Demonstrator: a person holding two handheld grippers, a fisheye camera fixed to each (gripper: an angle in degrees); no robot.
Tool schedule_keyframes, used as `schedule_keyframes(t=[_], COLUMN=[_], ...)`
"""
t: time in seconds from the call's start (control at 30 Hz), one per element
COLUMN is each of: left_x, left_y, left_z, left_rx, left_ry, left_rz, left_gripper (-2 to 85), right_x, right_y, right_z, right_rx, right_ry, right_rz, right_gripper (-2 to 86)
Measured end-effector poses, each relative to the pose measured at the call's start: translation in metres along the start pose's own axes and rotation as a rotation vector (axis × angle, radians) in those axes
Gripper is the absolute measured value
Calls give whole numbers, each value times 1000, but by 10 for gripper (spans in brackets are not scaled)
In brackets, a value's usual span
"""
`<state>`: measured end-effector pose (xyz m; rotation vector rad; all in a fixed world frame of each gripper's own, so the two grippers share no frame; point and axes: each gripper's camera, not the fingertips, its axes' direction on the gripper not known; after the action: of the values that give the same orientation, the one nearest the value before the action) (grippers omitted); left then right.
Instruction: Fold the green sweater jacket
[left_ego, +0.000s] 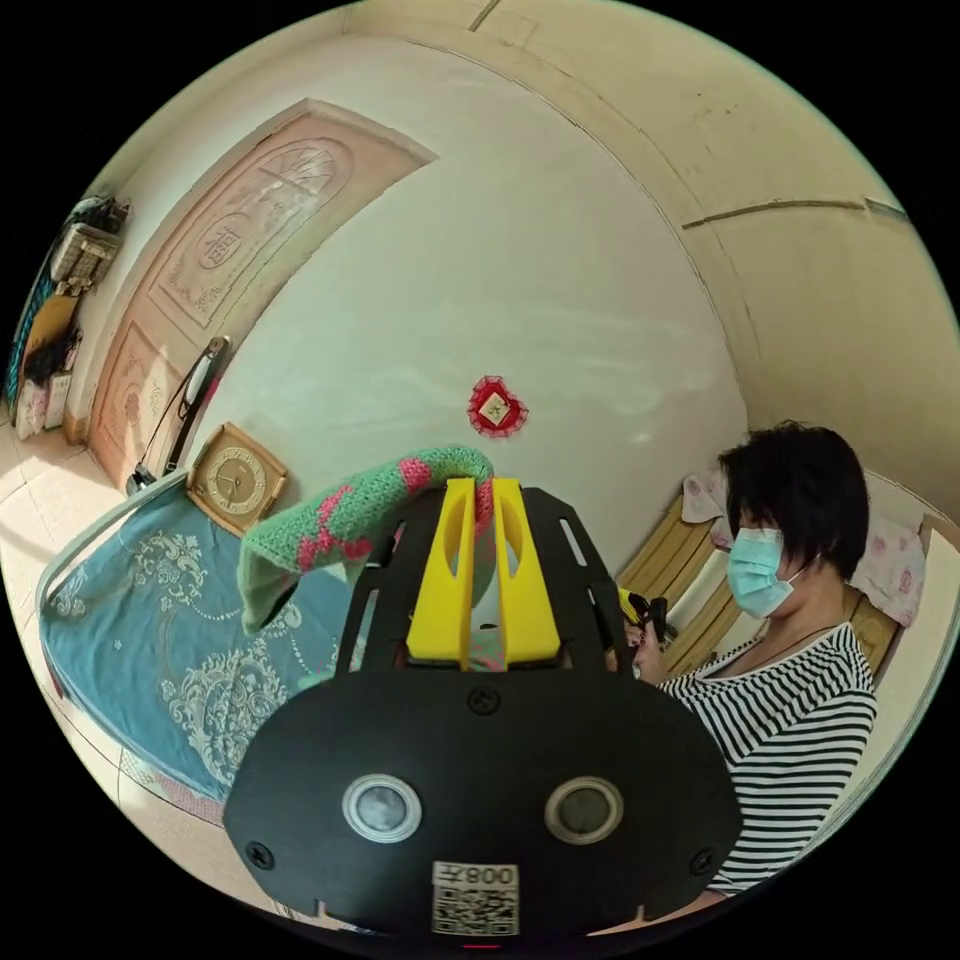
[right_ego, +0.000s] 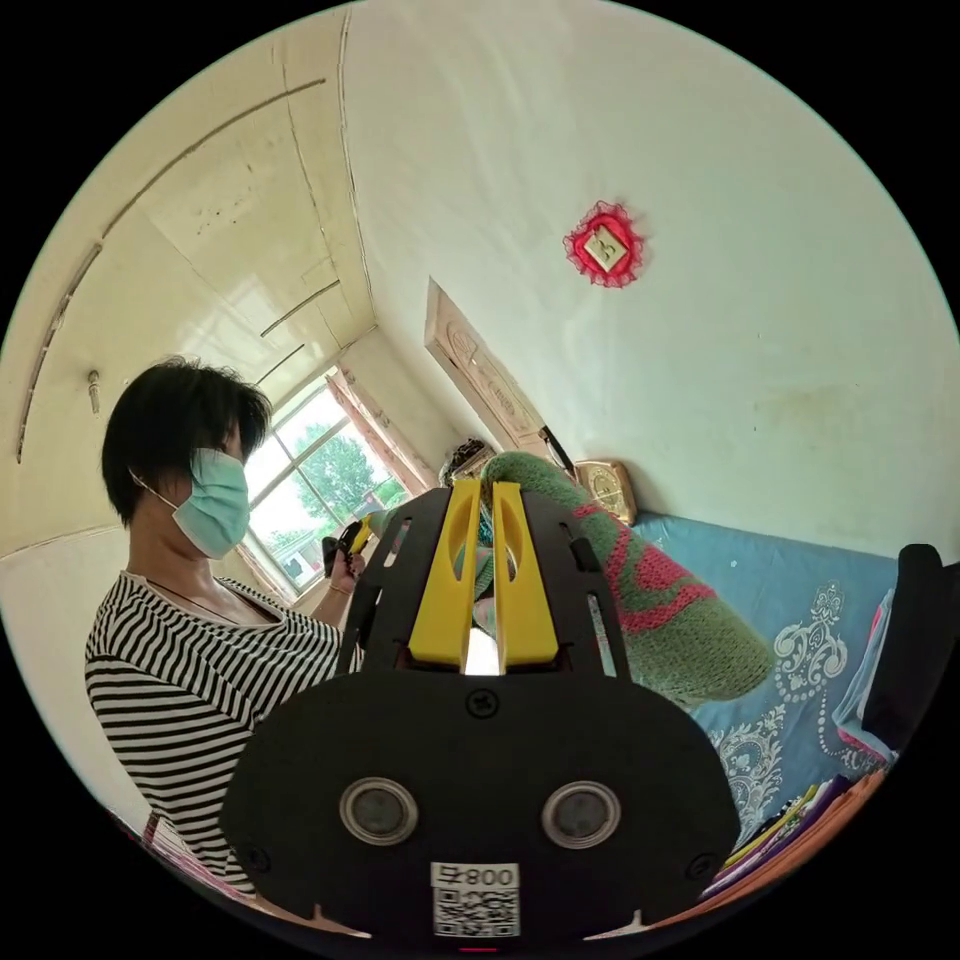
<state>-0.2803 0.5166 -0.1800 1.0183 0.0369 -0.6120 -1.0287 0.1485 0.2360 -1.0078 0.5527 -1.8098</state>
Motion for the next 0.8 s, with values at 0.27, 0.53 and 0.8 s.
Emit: schedule_keyframes(t=[0.27, 0.53, 0.8], left_x=[0, -141, -426], left_y=[-36, -39, 95], left_z=[27, 113, 232], left_rx=[5, -36, -483], left_ry=[-51, -144, -383], left_rz=[134, -31, -581], left_gripper=[32, 36, 46], right_x=[-34, 53, 271], right_y=[6, 25, 139], right_z=[-51, -64, -1], right_rx=[32, 110, -58], right_ry=[8, 94, 381], right_rz=[-109, 39, 710], right_gripper=[15, 15, 12])
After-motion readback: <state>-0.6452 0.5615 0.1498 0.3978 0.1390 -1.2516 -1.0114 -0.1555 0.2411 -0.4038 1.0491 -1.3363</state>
